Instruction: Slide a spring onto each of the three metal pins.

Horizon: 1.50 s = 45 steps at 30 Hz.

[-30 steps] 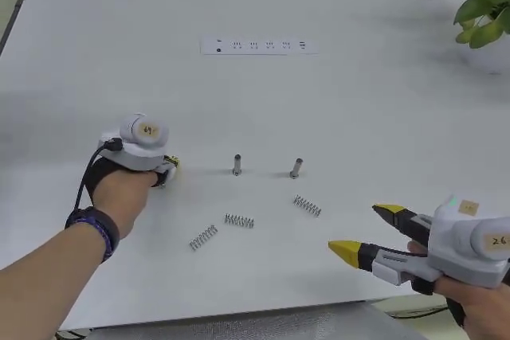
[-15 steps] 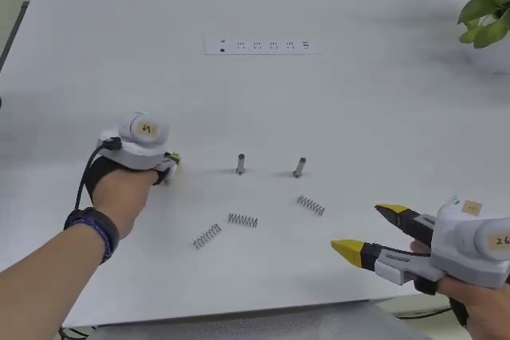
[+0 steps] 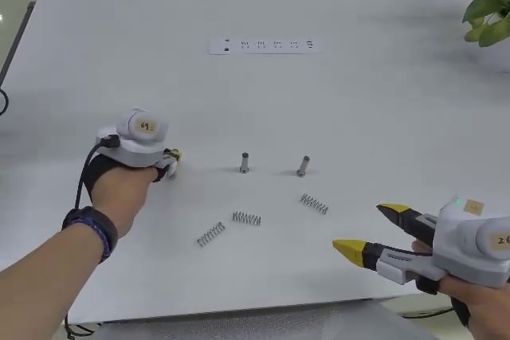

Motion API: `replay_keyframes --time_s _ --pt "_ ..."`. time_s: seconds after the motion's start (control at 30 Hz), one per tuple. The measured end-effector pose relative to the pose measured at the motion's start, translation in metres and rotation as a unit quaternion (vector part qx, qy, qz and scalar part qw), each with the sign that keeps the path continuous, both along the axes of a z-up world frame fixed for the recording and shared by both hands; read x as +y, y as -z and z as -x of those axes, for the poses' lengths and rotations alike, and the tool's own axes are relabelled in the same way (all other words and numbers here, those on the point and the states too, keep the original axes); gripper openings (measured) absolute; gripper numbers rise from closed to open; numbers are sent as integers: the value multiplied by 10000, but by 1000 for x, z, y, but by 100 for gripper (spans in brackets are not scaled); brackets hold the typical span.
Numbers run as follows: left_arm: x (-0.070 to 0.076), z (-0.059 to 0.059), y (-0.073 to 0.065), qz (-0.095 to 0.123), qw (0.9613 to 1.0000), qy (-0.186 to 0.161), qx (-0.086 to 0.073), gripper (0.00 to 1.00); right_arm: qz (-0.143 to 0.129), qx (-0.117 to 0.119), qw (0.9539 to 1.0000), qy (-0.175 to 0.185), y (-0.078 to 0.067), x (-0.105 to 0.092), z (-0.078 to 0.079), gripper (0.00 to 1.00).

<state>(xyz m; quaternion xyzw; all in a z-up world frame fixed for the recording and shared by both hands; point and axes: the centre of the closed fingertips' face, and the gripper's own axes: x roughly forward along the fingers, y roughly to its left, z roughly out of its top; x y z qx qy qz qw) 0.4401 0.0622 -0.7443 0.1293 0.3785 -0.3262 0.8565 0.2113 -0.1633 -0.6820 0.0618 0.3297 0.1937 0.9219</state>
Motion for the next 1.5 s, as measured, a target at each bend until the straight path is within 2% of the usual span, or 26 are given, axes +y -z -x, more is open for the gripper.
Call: replay_keyframes --time_s 0.6,1.5 --pt "-2 6 -1 -17 10000 56 -56 0 -21 -7 10000 23 2 -1 2 66" --pt "-21 9 -1 113 9996 218 -163 0 -38 -1 10000 86 2 -5 5 66"
